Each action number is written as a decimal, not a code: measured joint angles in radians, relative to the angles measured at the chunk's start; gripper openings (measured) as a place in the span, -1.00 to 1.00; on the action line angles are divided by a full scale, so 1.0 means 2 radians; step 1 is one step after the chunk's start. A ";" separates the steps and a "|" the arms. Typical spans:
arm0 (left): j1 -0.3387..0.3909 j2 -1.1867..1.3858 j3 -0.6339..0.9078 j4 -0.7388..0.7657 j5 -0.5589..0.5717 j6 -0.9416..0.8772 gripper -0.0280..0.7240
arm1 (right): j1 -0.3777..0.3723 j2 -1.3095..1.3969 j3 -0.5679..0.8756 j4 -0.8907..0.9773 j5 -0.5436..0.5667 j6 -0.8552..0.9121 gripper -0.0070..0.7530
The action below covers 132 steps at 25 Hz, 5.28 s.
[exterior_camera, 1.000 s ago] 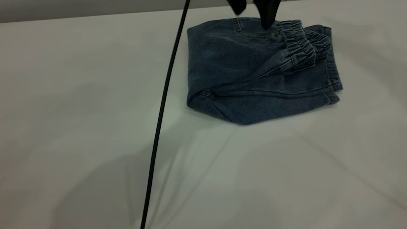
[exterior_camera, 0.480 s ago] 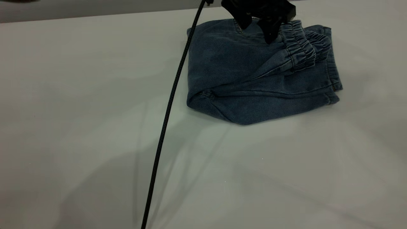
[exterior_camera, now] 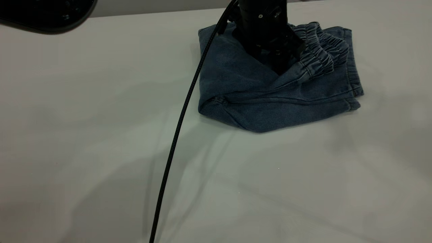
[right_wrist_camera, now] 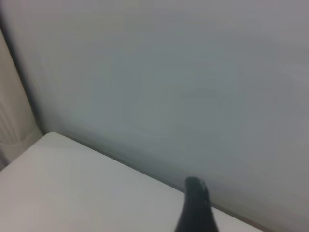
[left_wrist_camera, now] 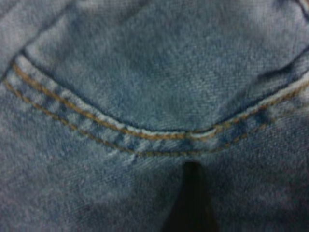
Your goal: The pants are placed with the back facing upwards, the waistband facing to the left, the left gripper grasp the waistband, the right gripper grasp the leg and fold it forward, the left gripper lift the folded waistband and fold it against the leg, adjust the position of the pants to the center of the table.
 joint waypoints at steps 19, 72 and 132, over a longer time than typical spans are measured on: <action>0.039 0.001 0.000 0.024 0.104 -0.032 0.50 | 0.000 0.000 0.000 0.001 0.000 -0.002 0.20; 0.045 -0.678 0.388 0.074 0.102 -0.068 0.50 | 0.000 -0.523 0.463 0.073 0.000 -0.036 0.20; 0.045 -1.300 0.937 -0.033 0.029 -0.062 0.50 | 0.000 -0.797 0.939 -0.108 -0.076 0.018 0.20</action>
